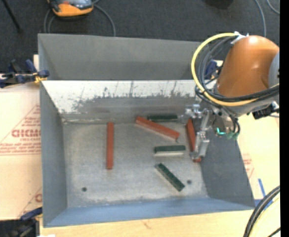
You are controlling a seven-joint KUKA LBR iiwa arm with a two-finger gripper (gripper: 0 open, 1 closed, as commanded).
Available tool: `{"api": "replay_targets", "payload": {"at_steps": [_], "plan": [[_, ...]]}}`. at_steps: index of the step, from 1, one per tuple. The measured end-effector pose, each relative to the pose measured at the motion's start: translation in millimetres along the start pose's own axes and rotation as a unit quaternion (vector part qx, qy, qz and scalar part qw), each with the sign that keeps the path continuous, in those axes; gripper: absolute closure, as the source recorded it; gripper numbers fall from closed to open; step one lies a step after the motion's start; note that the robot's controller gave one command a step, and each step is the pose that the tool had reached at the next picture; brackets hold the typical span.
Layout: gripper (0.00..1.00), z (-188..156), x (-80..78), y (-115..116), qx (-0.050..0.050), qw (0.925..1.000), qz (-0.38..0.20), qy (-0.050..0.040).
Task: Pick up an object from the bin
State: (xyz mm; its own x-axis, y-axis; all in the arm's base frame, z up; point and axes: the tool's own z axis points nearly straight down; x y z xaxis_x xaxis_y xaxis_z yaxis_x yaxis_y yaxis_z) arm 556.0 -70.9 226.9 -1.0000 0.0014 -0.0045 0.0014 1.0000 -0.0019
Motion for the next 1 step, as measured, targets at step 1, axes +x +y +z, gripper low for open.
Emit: {"api": "replay_targets", "payload": {"at_steps": [1], "plan": [[0.0, 2.1, -0.3, -0.4, 0.0, 1.0, 0.0, -0.0012]]}}
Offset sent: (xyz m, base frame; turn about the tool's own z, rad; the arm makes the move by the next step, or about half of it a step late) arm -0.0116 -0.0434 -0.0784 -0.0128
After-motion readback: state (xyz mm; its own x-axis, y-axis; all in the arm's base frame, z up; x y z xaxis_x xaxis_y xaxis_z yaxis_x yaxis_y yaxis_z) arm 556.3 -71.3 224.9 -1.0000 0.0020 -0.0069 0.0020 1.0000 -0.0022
